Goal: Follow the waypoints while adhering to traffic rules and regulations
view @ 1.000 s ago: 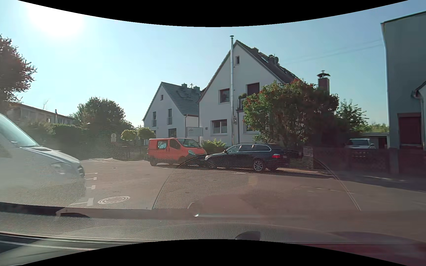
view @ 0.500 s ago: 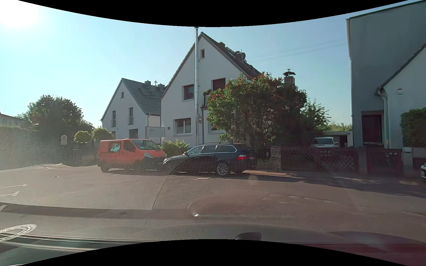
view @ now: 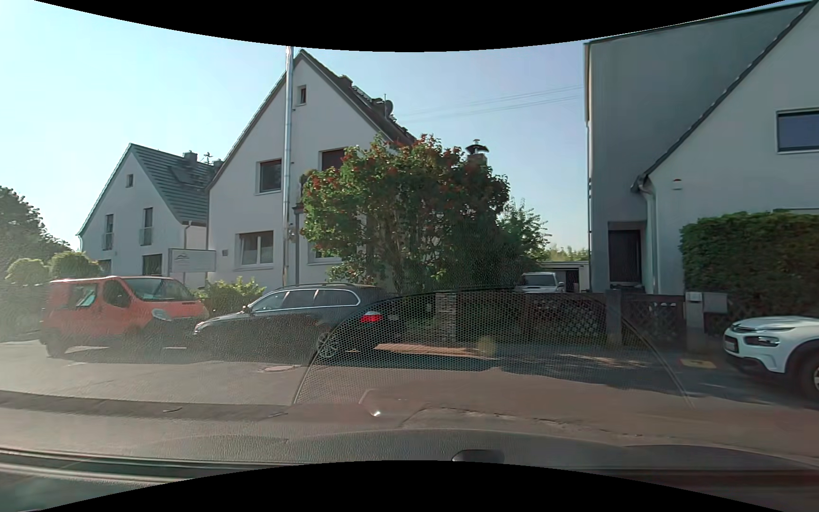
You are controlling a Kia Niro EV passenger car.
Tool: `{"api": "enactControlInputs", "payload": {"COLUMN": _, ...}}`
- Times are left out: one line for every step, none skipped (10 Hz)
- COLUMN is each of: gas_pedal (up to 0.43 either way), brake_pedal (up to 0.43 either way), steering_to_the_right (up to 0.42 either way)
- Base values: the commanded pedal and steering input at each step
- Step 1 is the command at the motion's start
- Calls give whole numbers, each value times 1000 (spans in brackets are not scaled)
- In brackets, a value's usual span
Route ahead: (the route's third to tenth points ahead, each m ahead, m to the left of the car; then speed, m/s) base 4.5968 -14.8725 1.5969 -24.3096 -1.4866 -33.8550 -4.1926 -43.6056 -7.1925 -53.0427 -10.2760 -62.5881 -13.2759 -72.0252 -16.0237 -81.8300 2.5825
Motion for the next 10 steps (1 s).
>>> {"api": "enactControlInputs", "payload": {"gas_pedal": 0, "brake_pedal": 146, "steering_to_the_right": 648}}
{"api": "enactControlInputs", "payload": {"gas_pedal": 0, "brake_pedal": 134, "steering_to_the_right": 677}}
{"api": "enactControlInputs", "payload": {"gas_pedal": 0, "brake_pedal": 134, "steering_to_the_right": 697}}
{"api": "enactControlInputs", "payload": {"gas_pedal": 0, "brake_pedal": 122, "steering_to_the_right": 725}}
{"api": "enactControlInputs", "payload": {"gas_pedal": 0, "brake_pedal": 122, "steering_to_the_right": 754}}
{"api": "enactControlInputs", "payload": {"gas_pedal": 0, "brake_pedal": 110, "steering_to_the_right": 776}}
{"api": "enactControlInputs", "payload": {"gas_pedal": 0, "brake_pedal": 98, "steering_to_the_right": 789}}
{"api": "enactControlInputs", "payload": {"gas_pedal": 0, "brake_pedal": 85, "steering_to_the_right": 811}}
{"api": "enactControlInputs", "payload": {"gas_pedal": 0, "brake_pedal": 61, "steering_to_the_right": 833}}
{"api": "enactControlInputs", "payload": {"gas_pedal": 0, "brake_pedal": 49, "steering_to_the_right": 849}}
